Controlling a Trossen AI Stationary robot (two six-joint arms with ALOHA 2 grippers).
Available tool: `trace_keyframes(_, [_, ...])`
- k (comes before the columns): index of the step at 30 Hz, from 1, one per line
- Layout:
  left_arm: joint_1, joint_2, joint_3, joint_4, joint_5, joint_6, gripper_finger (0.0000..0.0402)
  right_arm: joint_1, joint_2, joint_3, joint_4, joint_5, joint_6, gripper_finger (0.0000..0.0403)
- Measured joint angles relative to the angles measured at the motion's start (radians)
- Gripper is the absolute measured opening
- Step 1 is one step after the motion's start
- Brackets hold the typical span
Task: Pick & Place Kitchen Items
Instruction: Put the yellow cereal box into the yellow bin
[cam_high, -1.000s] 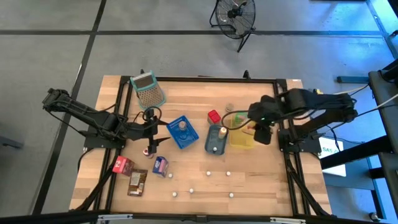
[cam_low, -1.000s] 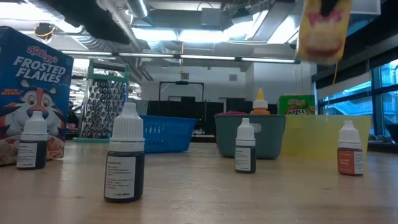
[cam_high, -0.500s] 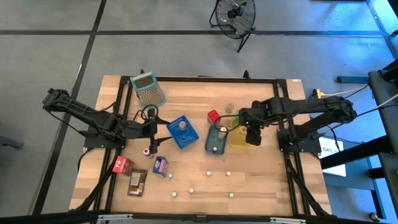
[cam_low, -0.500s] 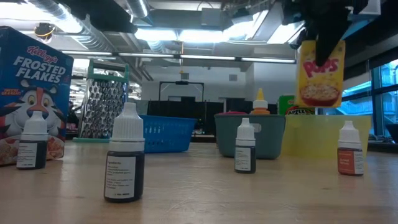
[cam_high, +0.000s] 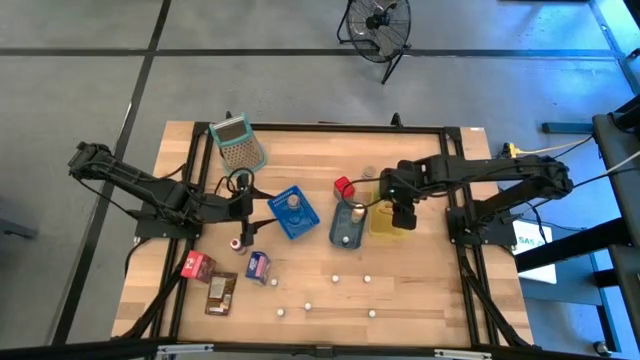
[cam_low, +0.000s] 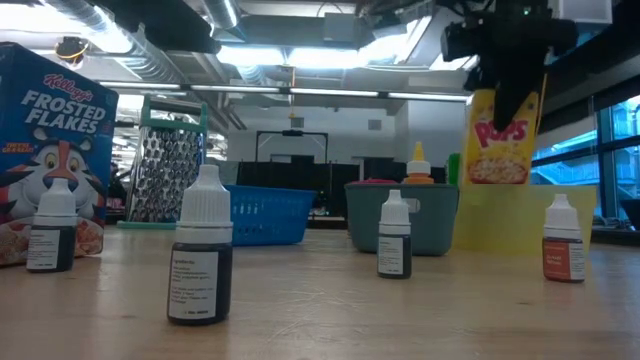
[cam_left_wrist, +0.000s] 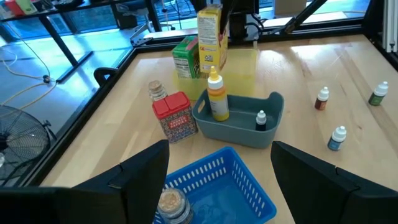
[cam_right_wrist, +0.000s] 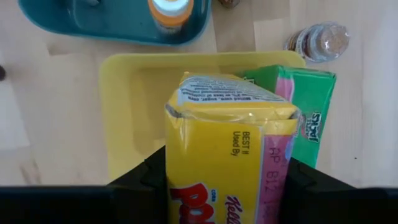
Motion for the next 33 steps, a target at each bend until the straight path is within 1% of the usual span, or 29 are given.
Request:
trace_keyframes(10, [0.0, 0.0, 0.0, -0.002, 0.0, 0.008, 0.0279, -0.023, 0.067, -0.015, 0.024, -0.018, -0.056, 0.0169])
trace_keyframes(19, [0.0, 0.0, 0.0, -0.003, 0.0, 0.008, 0.0279, -0.05, 0.116, -0.015, 0.032, -0.017, -0.064, 0.017])
trace_keyframes(33, [0.0, 0.0, 0.0, -0.003, 0.0, 0.008, 0.0279, -0.086, 0.128, -0.015, 0.044, -0.017, -0.082, 0.017])
